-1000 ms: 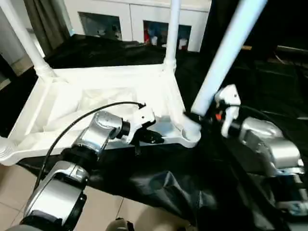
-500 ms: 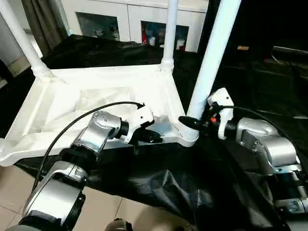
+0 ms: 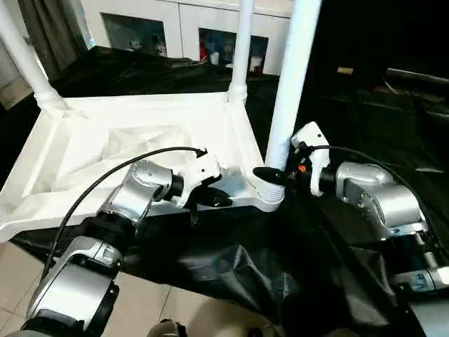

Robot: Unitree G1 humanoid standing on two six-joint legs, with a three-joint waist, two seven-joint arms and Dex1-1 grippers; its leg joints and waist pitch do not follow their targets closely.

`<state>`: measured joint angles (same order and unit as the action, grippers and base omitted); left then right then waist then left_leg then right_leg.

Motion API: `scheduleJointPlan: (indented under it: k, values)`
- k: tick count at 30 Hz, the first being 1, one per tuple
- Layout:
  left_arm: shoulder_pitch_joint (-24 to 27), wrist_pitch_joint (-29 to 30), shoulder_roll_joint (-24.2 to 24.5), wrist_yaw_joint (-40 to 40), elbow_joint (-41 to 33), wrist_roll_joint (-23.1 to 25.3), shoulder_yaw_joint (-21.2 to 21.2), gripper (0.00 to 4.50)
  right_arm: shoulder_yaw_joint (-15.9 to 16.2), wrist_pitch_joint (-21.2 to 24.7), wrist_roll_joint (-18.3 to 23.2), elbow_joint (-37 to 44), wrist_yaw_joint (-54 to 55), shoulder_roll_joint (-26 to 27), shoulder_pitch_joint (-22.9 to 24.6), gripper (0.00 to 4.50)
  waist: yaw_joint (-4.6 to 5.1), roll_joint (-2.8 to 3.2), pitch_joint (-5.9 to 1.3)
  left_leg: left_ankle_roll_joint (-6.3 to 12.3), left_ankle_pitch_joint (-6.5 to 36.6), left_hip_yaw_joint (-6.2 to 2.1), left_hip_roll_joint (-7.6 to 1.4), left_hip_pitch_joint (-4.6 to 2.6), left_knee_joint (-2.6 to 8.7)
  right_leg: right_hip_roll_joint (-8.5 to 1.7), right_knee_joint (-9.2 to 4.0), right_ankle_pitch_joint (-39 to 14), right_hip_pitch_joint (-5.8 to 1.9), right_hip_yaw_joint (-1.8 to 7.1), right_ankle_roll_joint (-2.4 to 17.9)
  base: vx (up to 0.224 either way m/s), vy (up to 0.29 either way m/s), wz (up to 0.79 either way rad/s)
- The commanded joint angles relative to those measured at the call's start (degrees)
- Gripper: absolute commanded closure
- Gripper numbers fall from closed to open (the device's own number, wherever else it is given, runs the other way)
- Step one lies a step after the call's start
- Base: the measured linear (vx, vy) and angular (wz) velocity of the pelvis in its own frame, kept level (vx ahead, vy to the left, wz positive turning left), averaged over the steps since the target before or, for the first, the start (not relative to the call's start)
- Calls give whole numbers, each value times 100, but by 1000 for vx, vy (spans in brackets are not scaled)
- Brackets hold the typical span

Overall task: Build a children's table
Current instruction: Insert table leg to table base

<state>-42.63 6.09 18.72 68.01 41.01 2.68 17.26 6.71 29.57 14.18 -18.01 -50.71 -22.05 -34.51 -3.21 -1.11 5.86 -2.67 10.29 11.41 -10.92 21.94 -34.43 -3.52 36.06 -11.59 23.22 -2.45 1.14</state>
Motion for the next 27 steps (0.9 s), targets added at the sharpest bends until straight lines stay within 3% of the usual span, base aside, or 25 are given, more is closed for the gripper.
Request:
scheduleJointPlan:
  k: [1, 8, 9, 15, 17, 18, 23, 24, 27]
  values:
    - [95, 37, -50, -24, -95, -8, 34, 450, 22, 106, 109, -230, -4, 85, 49, 263, 5, -69, -298, 124, 1234, -147, -257, -132, 465, -511, -594, -1954, -183, 294, 1035, 0, 0, 0]
    - [98, 86, -22, -63, -129, -25, -11, 450, -295, 79, 291, -343, 39, 157, 289, 263, -1, -58, -307, 127, 1174, -143, -264, -126, 480, -511, -585, -1754, -192, 294, 1098, 0, 0, 0]
    - [70, 93, -11, -61, -105, -36, -35, 450, -485, -35, 371, -407, 154, 224, 499, 263, -16, 5, -314, 116, 1183, -147, -269, -135, 483, -518, -589, -1717, -190, 297, 1120, 0, 0, 0]
    - [3, 96, -16, -82, -44, -43, -60, 450, -769, -331, 512, -295, 324, 377, 919, 263, -17, 25, -318, 69, 1369, -147, -281, -146, 512, -514, -602, -1587, -191, 292, 1215, 0, 0, 0]
    - [-34, 100, -30, -109, -10, -47, -80, 450, -892, -474, 577, -197, 392, 468, 1099, 263, -33, 66, -321, 50, 1412, -149, -281, -149, 519, -518, -614, -1653, -189, 295, 1202, 0, 0, 0]
    - [-67, 97, -40, -126, 26, -47, -92, 450, -990, -605, 652, -109, 417, 553, 1285, 263, -32, 45, -318, 50, 1431, -150, -280, -145, 530, -523, -626, -1675, -194, 295, 1184, 0, 0, 0]
    - [-114, 77, -49, -143, 85, -46, -107, 450, -1056, -878, 716, 117, 439, 682, 1673, 263, -45, 73, -338, 88, 1346, -149, -288, -148, 548, -521, -618, -1429, -212, 284, 1233, 0, 0, 0]
    - [-125, 73, -50, -146, 98, -46, -111, 450, -998, -988, 672, 190, 427, 679, 1757, 263, -45, 106, -327, 89, 1375, -148, -289, -146, 560, -513, -636, -1469, -207, 280, 1225, 0, 0, 0]
    - [-164, 59, -65, -160, 142, -42, -118, 450, -761, -1309, 452, 468, 393, 616, 1960, 263, -63, 132, -314, 97, 1382, -147, -291, -150, 559, -521, -635, -1464, -202, 291, 1227, 0, 0, 0]
